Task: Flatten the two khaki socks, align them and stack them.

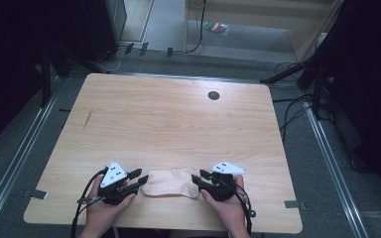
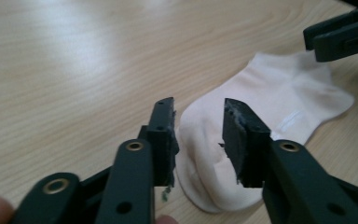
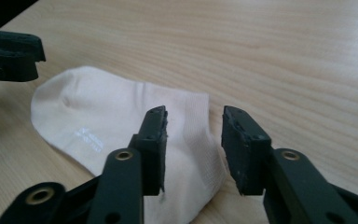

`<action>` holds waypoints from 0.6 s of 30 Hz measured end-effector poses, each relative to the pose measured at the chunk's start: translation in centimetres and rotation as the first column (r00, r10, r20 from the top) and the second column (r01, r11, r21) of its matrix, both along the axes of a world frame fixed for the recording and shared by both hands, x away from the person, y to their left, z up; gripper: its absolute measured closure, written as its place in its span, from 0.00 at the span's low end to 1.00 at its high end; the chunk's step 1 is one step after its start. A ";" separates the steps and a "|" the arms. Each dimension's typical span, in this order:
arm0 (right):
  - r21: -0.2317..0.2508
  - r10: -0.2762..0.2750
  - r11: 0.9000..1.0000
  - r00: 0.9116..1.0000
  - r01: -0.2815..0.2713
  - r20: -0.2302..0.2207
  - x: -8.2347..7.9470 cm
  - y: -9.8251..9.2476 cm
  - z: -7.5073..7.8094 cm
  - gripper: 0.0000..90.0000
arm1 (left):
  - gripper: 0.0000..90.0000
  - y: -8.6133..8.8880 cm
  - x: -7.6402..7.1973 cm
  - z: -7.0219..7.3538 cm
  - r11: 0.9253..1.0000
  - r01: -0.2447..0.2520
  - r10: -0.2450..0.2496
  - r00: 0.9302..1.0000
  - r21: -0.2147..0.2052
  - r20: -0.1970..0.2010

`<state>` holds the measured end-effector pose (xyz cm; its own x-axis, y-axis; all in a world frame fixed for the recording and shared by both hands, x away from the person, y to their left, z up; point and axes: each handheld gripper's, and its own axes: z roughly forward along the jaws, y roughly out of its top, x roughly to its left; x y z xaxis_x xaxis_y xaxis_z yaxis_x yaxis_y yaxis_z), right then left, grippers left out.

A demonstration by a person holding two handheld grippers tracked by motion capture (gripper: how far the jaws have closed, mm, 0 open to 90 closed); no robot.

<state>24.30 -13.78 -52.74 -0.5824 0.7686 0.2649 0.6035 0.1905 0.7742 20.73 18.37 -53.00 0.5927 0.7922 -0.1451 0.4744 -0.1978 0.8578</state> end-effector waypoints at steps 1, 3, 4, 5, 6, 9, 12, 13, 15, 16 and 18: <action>0.000 0.000 1.000 1.000 0.000 0.000 0.0 0.0 0.0 0.72 | 0.80 0.0 0.0 0.0 1.000 0.000 0.000 1.000 0.000 0.000; 0.007 -0.006 1.000 1.000 0.006 0.010 -0.1 0.0 0.2 0.81 | 0.86 -0.3 0.0 0.0 1.000 0.025 -0.025 1.000 -0.016 -0.008; 0.017 -0.007 1.000 1.000 0.007 0.003 -0.1 0.0 0.2 0.84 | 0.86 -0.5 0.2 -0.1 0.999 0.038 -0.038 0.999 -0.023 -0.024; 0.015 0.007 1.000 1.000 -0.007 -0.013 0.0 0.3 0.0 0.89 | 0.88 -0.7 0.3 -0.4 0.999 0.042 -0.043 0.998 -0.016 -0.036; 0.005 0.013 1.000 1.000 -0.013 -0.020 0.1 0.5 -0.2 0.90 | 0.88 -1.1 0.7 -1.0 0.998 0.062 -0.061 0.996 0.008 -0.070; -0.022 0.027 0.999 0.999 -0.028 -0.037 0.3 0.9 -0.8 0.91 | 0.88 -1.5 1.1 -1.6 0.996 0.079 -0.074 0.991 0.035 -0.113; -0.062 0.032 0.997 0.996 -0.037 -0.085 0.6 1.3 -1.6 0.94 | 0.84 -1.8 1.2 -2.1 0.993 0.094 -0.085 0.988 0.069 -0.131; -0.062 0.032 0.997 0.996 -0.037 -0.085 0.6 1.3 -1.6 0.94 | 0.82 -1.8 1.2 -2.1 0.993 0.094 -0.085 0.988 0.069 -0.131; -0.057 0.030 0.998 0.995 -0.036 -0.097 0.6 1.2 -1.8 0.96 | 0.81 -1.9 1.2 -2.2 0.991 0.094 -0.083 0.990 0.094 -0.115; -0.056 0.028 0.998 0.995 -0.033 -0.100 0.7 1.0 -1.9 0.98 | 0.80 -2.0 1.2 -2.2 0.990 0.092 -0.080 0.991 0.111 -0.104; -0.049 0.021 0.998 0.994 -0.026 -0.108 0.7 0.9 -1.9 0.97 | 0.77 -2.1 1.2 -2.2 0.989 0.097 -0.087 0.991 0.109 -0.101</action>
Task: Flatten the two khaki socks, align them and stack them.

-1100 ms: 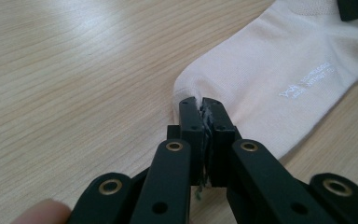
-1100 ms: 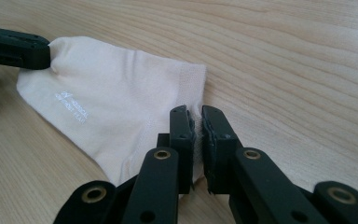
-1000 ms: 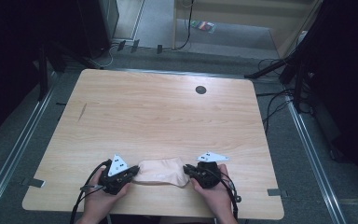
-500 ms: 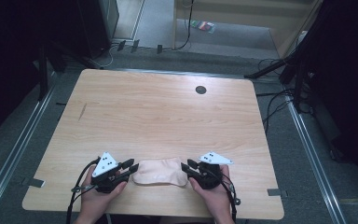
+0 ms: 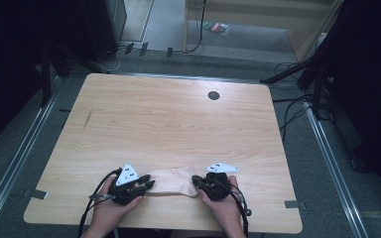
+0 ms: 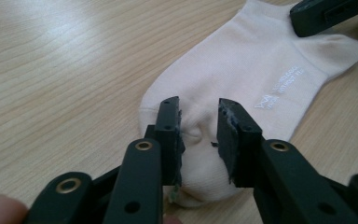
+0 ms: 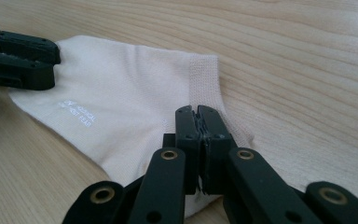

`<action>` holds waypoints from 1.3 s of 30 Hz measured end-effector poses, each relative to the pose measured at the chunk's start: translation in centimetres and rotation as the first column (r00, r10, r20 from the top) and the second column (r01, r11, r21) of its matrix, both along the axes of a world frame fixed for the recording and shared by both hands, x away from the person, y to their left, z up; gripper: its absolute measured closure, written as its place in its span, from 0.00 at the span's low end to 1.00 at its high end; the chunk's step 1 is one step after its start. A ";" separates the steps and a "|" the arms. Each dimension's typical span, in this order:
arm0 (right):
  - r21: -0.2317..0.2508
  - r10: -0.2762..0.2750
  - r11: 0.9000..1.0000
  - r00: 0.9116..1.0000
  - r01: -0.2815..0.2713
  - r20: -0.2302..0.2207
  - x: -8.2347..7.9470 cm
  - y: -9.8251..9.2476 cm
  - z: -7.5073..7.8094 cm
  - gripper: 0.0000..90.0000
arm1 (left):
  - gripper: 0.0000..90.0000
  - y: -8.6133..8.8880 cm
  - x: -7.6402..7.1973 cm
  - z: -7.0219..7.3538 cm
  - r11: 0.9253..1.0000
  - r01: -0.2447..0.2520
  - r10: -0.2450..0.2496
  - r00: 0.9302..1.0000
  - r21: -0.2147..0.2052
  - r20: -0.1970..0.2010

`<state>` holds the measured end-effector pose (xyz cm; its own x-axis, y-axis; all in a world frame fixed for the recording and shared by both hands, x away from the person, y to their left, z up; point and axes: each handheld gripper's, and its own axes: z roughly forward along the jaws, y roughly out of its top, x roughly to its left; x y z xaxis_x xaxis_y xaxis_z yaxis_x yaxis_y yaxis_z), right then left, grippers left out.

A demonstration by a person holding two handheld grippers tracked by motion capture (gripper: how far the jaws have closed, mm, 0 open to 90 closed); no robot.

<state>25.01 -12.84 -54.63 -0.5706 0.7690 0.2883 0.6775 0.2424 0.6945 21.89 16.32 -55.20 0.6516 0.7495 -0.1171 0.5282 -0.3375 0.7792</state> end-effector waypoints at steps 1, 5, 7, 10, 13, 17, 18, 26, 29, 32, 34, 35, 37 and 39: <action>0.000 0.000 1.000 1.000 0.000 0.000 0.0 0.0 0.0 0.97 | 0.73 0.0 0.0 0.0 1.000 0.000 0.000 1.000 0.000 0.000; 0.041 0.013 0.999 1.000 -0.013 0.004 -0.3 0.0 0.3 0.86 | 0.62 0.6 0.1 0.1 0.996 0.039 -0.040 0.999 -0.083 -0.002; 0.106 0.005 0.994 0.998 -0.012 0.065 -0.4 -0.3 0.8 0.74 | 0.58 1.5 0.2 0.4 0.981 0.068 -0.067 0.998 -0.184 0.014; 0.144 -0.027 0.990 0.989 0.006 0.148 -0.5 -0.9 1.3 0.57 | 0.48 2.3 0.3 0.8 0.962 0.078 -0.068 0.997 -0.260 0.046; 0.142 -0.046 0.990 0.981 0.019 0.191 -0.5 -1.2 1.6 0.48 | 0.35 2.7 0.3 1.0 0.962 0.064 -0.047 0.996 -0.264 0.070; 0.166 -0.063 0.986 0.979 0.030 0.195 -0.2 -2.0 1.9 0.29 | 0.15 3.3 0.3 1.5 0.969 0.004 0.018 0.996 -0.248 0.087; 0.155 -0.082 0.987 0.976 0.050 0.204 -0.2 -2.3 2.0 0.20 | 0.15 3.6 0.3 1.7 0.972 -0.016 0.040 0.994 -0.236 0.099; 0.112 -0.143 0.986 0.965 0.121 0.218 0.2 -3.7 2.2 0.15 | 0.11 5.3 0.9 1.8 0.975 -0.107 0.125 0.989 -0.195 0.083; 0.115 -0.161 0.984 0.962 0.139 0.220 0.3 -4.1 2.2 0.15 | 0.11 6.0 1.0 1.8 0.971 -0.119 0.139 0.987 -0.206 0.086; 0.112 -0.184 0.980 0.957 0.162 0.225 0.6 -5.1 2.3 0.15 | 0.11 7.5 1.2 1.9 0.965 -0.156 0.177 0.980 -0.209 0.088; 0.114 -0.191 0.979 0.955 0.169 0.229 0.7 -5.3 2.3 0.15 | 0.11 7.9 1.3 1.9 0.964 -0.167 0.189 0.978 -0.209 0.087; 0.112 -0.200 0.978 0.953 0.179 0.227 0.8 -5.6 2.3 0.15 | 0.11 8.3 1.3 1.8 0.961 -0.179 0.200 0.976 -0.210 0.086; 0.115 -0.218 0.974 0.950 0.197 0.223 0.9 -6.2 2.3 0.15 | 0.11 9.1 1.4 1.8 0.957 -0.202 0.223 0.971 -0.210 0.082; 0.112 -0.231 0.971 0.946 0.210 0.228 0.9 -6.8 2.3 0.15 | 0.11 9.9 1.5 1.7 0.953 -0.224 0.245 0.966 -0.206 0.083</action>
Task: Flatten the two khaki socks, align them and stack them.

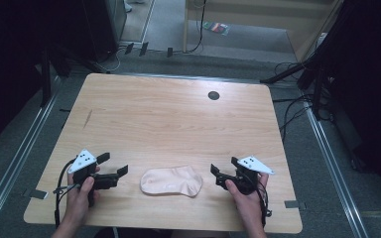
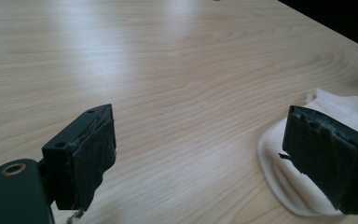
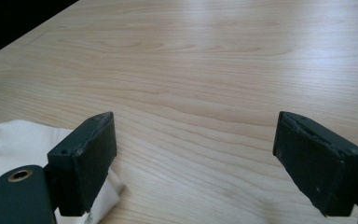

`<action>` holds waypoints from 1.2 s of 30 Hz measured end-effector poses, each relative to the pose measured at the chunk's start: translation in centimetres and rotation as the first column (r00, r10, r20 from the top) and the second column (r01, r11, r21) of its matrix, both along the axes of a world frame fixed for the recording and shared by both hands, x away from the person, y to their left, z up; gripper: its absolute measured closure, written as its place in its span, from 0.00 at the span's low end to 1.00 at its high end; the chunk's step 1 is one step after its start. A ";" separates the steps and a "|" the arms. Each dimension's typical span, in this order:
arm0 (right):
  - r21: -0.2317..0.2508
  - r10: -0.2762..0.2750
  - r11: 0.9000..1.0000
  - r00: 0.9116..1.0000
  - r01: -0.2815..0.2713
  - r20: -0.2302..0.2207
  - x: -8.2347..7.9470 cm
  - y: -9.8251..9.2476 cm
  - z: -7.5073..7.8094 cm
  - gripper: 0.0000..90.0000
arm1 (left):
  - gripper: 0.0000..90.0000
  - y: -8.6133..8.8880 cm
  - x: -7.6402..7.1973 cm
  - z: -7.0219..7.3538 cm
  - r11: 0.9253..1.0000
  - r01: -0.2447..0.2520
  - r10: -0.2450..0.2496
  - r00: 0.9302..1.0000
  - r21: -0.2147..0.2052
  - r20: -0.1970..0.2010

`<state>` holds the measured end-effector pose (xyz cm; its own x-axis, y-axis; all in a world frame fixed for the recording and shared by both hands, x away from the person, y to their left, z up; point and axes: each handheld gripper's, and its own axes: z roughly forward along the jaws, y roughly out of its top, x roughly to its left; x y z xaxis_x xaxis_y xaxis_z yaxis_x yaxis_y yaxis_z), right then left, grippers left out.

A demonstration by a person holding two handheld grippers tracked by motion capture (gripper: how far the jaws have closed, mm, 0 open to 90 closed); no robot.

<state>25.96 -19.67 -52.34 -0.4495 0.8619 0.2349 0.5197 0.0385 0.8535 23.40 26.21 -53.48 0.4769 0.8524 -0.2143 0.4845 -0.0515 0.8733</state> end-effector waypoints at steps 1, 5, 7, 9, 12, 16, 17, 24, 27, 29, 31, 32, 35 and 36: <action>-0.009 -0.015 1.000 1.000 0.015 0.001 0.0 -0.7 0.0 0.15 | 0.11 0.4 0.0 -0.1 1.000 -0.015 0.015 1.000 -0.002 -0.001; -0.003 -0.047 0.999 0.999 0.047 0.003 0.2 -2.2 -0.1 0.15 | 0.11 2.1 0.1 -0.3 0.998 -0.062 0.062 0.998 0.006 -0.005; -0.006 -0.063 0.998 0.998 0.063 0.003 0.3 -3.0 -0.2 0.15 | 0.11 2.7 0.0 -0.4 0.997 -0.076 0.076 0.997 0.015 -0.011; -0.010 -0.077 0.997 0.997 0.077 0.002 0.3 -3.7 -0.3 0.15 | 0.11 3.2 0.0 -0.5 0.996 -0.090 0.091 0.996 0.021 -0.013; -0.011 -0.089 0.996 0.996 0.089 0.002 0.3 -4.5 -0.4 0.15 | 0.11 3.8 -0.1 -0.6 0.994 -0.103 0.103 0.995 0.025 -0.017; -0.018 -0.113 0.993 0.994 0.113 -0.006 0.2 -5.6 -0.7 0.15 | 0.11 4.8 -0.1 -0.8 0.991 -0.129 0.129 0.991 0.029 -0.019; -0.020 -0.123 0.992 0.992 0.123 -0.010 0.2 -6.1 -0.7 0.15 | 0.11 5.3 -0.2 -0.8 0.990 -0.139 0.139 0.990 0.036 -0.022; -0.029 -0.149 0.989 0.989 0.148 -0.024 -0.1 -7.5 -1.1 0.15 | 0.11 6.6 -0.5 -1.0 0.984 -0.171 0.173 0.985 0.048 -0.023; -0.033 -0.167 0.986 0.985 0.166 -0.032 -0.4 -8.5 -1.3 0.15 | 0.11 7.6 -0.8 -1.2 0.979 -0.188 0.190 0.982 0.075 -0.023; -0.036 -0.176 0.984 0.984 0.175 -0.032 -0.5 -9.0 -1.4 0.15 | 0.11 8.0 -0.9 -1.3 0.976 -0.200 0.203 0.979 0.085 -0.022; -0.036 -0.186 0.982 0.982 0.184 -0.037 -0.7 -9.6 -1.5 0.15 | 0.11 8.5 -1.1 -1.3 0.974 -0.207 0.210 0.978 0.090 -0.021; -0.036 -0.186 0.982 0.982 0.184 -0.037 -0.7 -9.6 -1.5 0.15 | 0.11 8.5 -1.1 -1.3 0.974 -0.207 0.210 0.978 0.090 -0.021; -0.048 -0.201 0.979 0.978 0.199 -0.046 -1.1 -10.7 -1.9 0.15 | 0.11 9.3 -1.3 -1.4 0.970 -0.226 0.228 0.973 0.095 -0.018; -0.048 -0.203 0.978 0.978 0.201 -0.046 -1.2 -10.9 -1.9 0.15 | 0.11 9.3 -1.3 -1.4 0.970 -0.226 0.228 0.973 0.095 -0.018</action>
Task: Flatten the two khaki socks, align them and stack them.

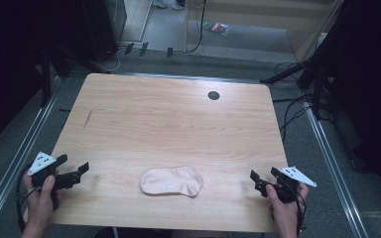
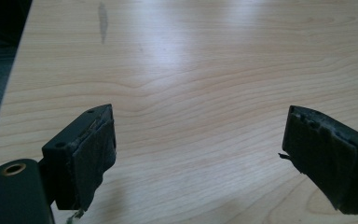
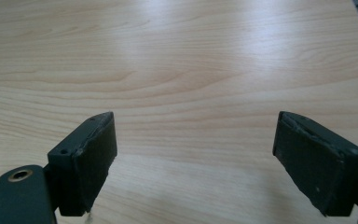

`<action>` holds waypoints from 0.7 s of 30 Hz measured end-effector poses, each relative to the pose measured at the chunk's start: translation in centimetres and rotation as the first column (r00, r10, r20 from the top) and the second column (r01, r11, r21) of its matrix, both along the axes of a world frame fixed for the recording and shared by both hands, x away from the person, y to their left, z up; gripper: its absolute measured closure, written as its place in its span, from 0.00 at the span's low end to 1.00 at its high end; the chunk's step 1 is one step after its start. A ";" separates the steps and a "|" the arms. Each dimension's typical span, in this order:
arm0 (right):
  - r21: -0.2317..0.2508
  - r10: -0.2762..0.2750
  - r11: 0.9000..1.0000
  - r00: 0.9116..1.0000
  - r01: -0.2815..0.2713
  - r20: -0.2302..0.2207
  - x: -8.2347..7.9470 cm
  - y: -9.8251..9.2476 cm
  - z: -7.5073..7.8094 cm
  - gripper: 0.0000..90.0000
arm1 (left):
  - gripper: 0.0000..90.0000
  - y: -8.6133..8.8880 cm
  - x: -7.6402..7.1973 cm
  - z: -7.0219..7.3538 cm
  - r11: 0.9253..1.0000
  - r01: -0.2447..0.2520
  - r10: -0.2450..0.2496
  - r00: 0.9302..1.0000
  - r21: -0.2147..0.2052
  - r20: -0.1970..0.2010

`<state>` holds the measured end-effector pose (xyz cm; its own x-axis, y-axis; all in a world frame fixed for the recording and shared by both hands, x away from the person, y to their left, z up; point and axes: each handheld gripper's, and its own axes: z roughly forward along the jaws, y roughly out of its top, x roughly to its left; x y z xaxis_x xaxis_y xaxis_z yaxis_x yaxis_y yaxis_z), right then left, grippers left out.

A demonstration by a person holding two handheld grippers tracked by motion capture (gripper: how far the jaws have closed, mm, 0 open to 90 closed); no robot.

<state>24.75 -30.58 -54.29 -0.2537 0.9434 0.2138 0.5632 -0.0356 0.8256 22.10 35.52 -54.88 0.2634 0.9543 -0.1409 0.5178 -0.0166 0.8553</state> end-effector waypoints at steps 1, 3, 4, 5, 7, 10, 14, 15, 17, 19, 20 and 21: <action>0.000 0.000 1.000 1.000 0.000 0.000 0.0 0.0 0.0 0.15 | 0.11 0.3 -0.1 0.0 1.000 -0.006 0.006 1.000 0.002 0.000; -0.002 -0.011 1.000 1.000 0.011 0.001 -0.4 -0.7 -0.1 0.15 | 0.11 0.8 -0.2 -0.1 1.000 -0.021 0.021 1.000 0.005 -0.002; -0.003 -0.011 1.000 1.000 0.011 0.002 -0.5 -0.8 -0.2 0.15 | 0.11 0.9 -0.2 -0.1 1.000 -0.025 0.025 1.000 0.008 -0.002; -0.008 -0.014 1.000 1.000 0.014 0.001 -0.6 -1.0 -0.2 0.15 | 0.11 1.0 -0.3 -0.1 0.999 -0.032 0.032 0.999 0.009 0.001; -0.019 -0.017 1.000 1.000 0.018 0.007 -0.9 -1.3 -0.3 0.15 | 0.11 1.2 -0.5 -0.1 0.999 -0.040 0.039 0.999 0.012 0.009; -0.032 -0.013 0.999 1.000 0.014 0.027 -1.5 -1.8 -0.4 0.15 | 0.11 1.5 -0.8 -0.2 0.999 -0.047 0.047 0.999 0.007 0.021; -0.012 -0.006 1.000 0.999 0.007 0.045 -2.2 -2.4 -0.5 0.15 | 0.11 1.6 -1.0 -0.2 0.999 -0.053 0.053 0.998 0.006 0.031; -0.011 -0.004 1.000 0.999 0.005 0.049 -2.5 -2.6 -0.4 0.15 | 0.11 1.6 -1.0 -0.2 0.999 -0.054 0.054 0.998 0.006 0.028; -0.010 -0.002 1.000 0.999 0.003 0.042 -2.5 -2.6 -0.5 0.15 | 0.13 1.5 -0.9 -0.3 0.998 -0.062 0.062 0.998 0.006 0.021; -0.012 0.000 1.000 0.999 0.001 0.039 -2.4 -2.5 -0.5 0.15 | 0.14 1.5 -0.8 -0.3 0.998 -0.066 0.066 0.998 0.007 0.016; -0.012 0.000 1.000 0.999 0.001 0.039 -2.4 -2.5 -0.5 0.15 | 0.14 1.5 -0.8 -0.3 0.998 -0.066 0.066 0.998 0.007 0.016; -0.013 0.003 1.000 0.999 -0.003 0.033 -2.4 -2.4 -0.5 0.15 | 0.14 1.5 -0.8 -0.3 0.998 -0.064 0.064 0.998 0.007 0.011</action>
